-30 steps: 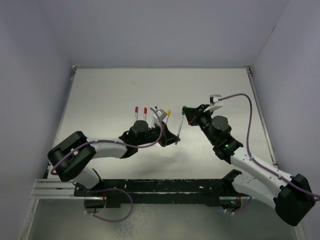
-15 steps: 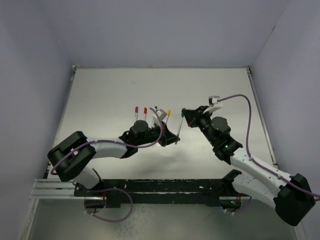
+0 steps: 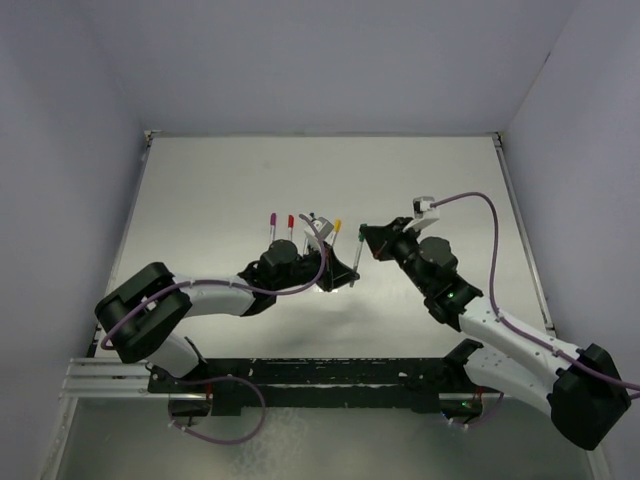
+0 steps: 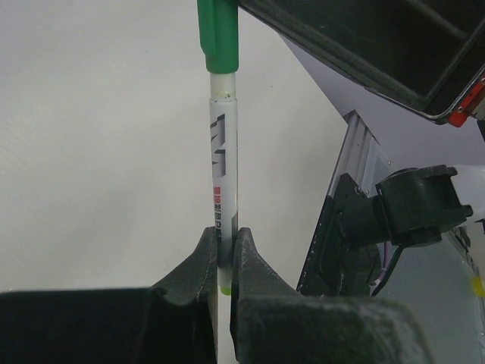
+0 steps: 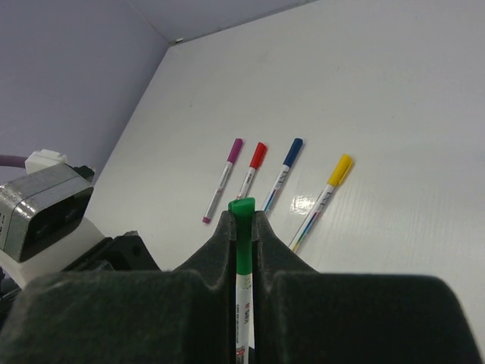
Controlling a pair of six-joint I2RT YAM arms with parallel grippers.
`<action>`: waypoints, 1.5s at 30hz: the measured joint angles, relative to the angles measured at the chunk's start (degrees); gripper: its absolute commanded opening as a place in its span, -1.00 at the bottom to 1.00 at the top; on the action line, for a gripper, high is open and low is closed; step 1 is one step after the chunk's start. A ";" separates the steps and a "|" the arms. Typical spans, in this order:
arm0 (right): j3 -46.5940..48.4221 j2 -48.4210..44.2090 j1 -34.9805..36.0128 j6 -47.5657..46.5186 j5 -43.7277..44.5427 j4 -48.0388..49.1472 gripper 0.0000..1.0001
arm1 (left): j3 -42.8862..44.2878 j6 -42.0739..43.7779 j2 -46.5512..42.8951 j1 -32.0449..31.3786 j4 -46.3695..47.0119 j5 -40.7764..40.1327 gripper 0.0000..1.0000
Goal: Insert the pens into the pen caps
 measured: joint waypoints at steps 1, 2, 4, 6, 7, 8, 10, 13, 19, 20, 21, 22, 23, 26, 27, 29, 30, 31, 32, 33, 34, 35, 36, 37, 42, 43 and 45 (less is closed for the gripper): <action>-0.02 0.11 0.07 0.13 0.00 0.07 -1.00 | 0.00 0.02 0.00 0.00 -0.17 -0.17 -1.00; -0.09 0.20 0.20 0.33 0.00 0.20 -1.00 | 0.00 0.02 0.00 0.00 -0.20 -0.22 -1.00; -0.31 0.37 0.48 0.52 0.00 0.55 -1.00 | 0.02 0.02 0.00 0.00 -0.20 -0.57 -1.00; -0.59 0.74 0.72 0.76 -0.04 0.96 -1.00 | 0.04 0.00 0.00 0.00 -0.20 -0.94 -1.00; -0.70 0.98 0.87 1.01 -0.07 1.22 -1.00 | 0.04 0.00 0.00 0.00 -0.17 -1.38 -1.00; -0.72 1.27 1.01 1.11 -0.04 1.40 -1.00 | 0.04 0.00 -0.02 0.00 -0.20 -1.75 -1.00; -0.72 1.75 1.11 1.33 -0.11 1.88 -1.00 | 0.04 0.00 -0.04 -0.02 -0.22 -2.36 -1.00; -0.70 2.69 1.44 1.51 -0.15 2.86 -1.00 | 0.04 0.00 -0.11 -0.22 -0.24 -3.56 -1.00; -0.66 4.42 2.36 1.31 -0.09 5.16 -1.00 | 0.02 0.00 -0.74 -0.09 -1.01 -4.72 -1.00; -0.61 4.59 2.58 1.20 -0.07 5.35 -1.00 | 0.00 0.00 -0.85 0.15 -1.22 -4.63 -1.00; -0.52 4.85 2.84 0.96 0.02 5.60 -1.00 | 0.00 0.02 -0.98 0.46 -1.53 -4.37 -1.00; -0.37 5.01 3.10 0.70 0.13 5.64 -1.00 | 0.00 0.02 -1.11 0.72 -1.81 -4.07 -1.00; -0.26 5.27 3.41 0.39 0.26 5.64 -1.00 | 0.00 0.02 -1.31 1.16 -2.34 -3.45 -1.00; 0.31 5.97 4.39 -0.13 0.85 5.60 -1.00 | -0.02 0.07 -2.14 2.16 -3.72 -1.95 -1.00; 0.46 6.21 4.70 -0.24 1.25 5.73 -1.00 | -0.07 0.11 -2.40 2.49 -3.91 -1.53 -1.00; 0.76 6.91 5.22 -0.28 1.84 6.05 -1.00 | -0.07 0.17 -2.80 2.99 -4.39 -0.96 -1.00; 0.90 7.32 5.51 -0.31 2.16 6.21 -1.00 | -0.09 0.20 -2.95 3.23 -4.79 -0.68 -1.00; 0.98 7.65 5.75 -0.35 2.29 6.25 -1.00 | -0.09 0.22 -2.99 3.48 -5.20 -0.37 -1.00; 1.11 8.24 6.05 -0.37 2.75 6.36 -1.00 | -0.09 0.20 -2.99 3.61 -5.62 -0.26 -1.00; 1.22 8.83 6.34 -0.37 3.08 6.43 -1.00 | -0.09 0.22 -2.99 3.74 -6.19 -0.17 -1.00; 1.33 9.29 6.58 -0.39 3.30 6.49 -1.00 | -0.09 0.22 -2.99 3.89 -6.56 -0.11 -1.00; 1.44 9.88 6.82 -0.44 3.50 6.62 -1.00 | -0.09 0.22 -2.99 4.09 -7.04 0.00 -1.00; 1.57 10.38 7.06 -0.44 3.65 6.69 -1.00 | -0.09 0.24 -2.99 4.31 -7.61 0.13 -1.00; 1.70 10.82 7.28 -0.48 3.78 6.73 -1.00 | -0.09 0.31 -2.99 4.44 -7.91 0.15 -1.00; 1.90 12.02 8.72 -0.50 4.90 6.67 -1.00 | -0.09 1.68 -3.52 5.16 -10.51 0.57 -1.00; 2.03 12.15 8.94 -0.50 5.05 6.67 -1.00 | -0.09 2.05 -3.65 5.25 -10.84 0.61 -1.00; 2.29 12.48 9.40 -0.48 5.25 6.67 -1.00 | -0.09 2.64 -4.07 5.51 -11.74 0.59 -1.00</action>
